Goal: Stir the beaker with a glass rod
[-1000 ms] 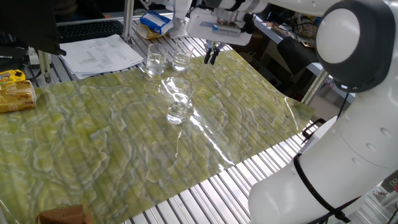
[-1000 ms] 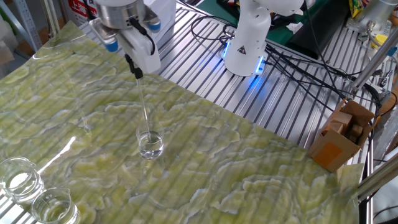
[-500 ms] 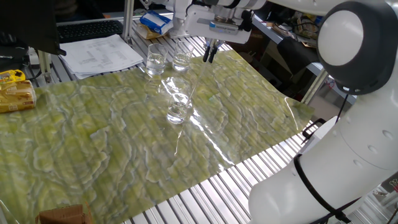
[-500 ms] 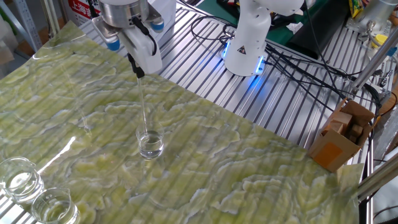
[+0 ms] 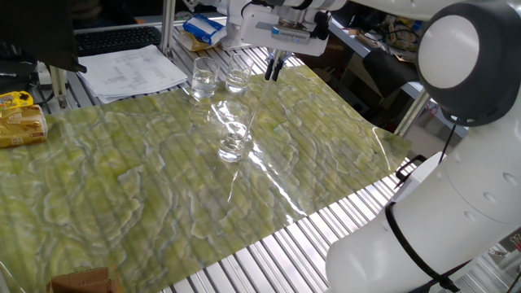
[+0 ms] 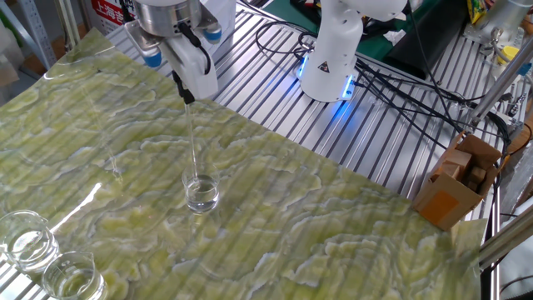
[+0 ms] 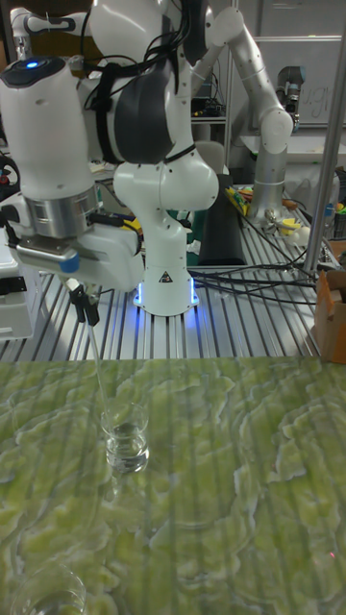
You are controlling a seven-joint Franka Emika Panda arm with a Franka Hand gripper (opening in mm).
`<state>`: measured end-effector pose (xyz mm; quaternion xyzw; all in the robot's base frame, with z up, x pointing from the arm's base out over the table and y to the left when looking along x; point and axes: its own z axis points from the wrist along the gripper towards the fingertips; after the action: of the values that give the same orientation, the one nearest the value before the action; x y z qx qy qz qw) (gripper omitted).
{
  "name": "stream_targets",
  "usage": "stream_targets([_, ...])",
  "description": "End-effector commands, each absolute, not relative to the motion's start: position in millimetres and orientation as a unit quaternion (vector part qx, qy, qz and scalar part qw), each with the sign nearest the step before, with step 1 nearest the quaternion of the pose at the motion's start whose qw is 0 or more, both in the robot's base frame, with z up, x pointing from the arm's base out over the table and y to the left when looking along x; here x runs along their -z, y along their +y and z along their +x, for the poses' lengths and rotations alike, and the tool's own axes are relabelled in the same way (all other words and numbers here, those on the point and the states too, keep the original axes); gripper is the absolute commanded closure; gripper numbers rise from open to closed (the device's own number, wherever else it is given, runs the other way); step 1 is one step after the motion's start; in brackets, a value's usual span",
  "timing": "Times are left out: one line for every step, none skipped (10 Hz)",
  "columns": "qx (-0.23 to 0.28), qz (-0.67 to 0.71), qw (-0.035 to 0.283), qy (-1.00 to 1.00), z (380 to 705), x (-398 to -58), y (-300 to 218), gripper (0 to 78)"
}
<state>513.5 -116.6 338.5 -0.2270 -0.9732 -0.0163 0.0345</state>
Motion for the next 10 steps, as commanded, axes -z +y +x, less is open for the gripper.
stream_targets([0.014,-0.236,0.034,-0.971,512,-344,-112,76.4])
stream_targets([0.014,-0.238,0.035,-0.971,511,-345,-111,76.4])
stream_targets([0.014,-0.239,0.035,-0.970,511,-346,-110,76.4])
stream_targets([0.013,-0.243,0.036,-0.969,509,-347,-108,76.4])
stream_targets([0.010,-0.244,0.037,-0.969,508,-348,-107,76.4])
stream_targets([-0.001,-0.251,0.044,-0.967,503,-352,-102,76.4])
stream_targets([-0.001,-0.255,0.046,-0.966,500,-354,-99,76.4])
stream_targets([-0.002,-0.260,0.047,-0.964,498,-355,-95,76.4])
stream_targets([-0.002,-0.261,0.047,-0.964,497,-355,-95,76.4])
stream_targets([-0.002,-0.266,0.046,-0.963,496,-353,-90,76.4])
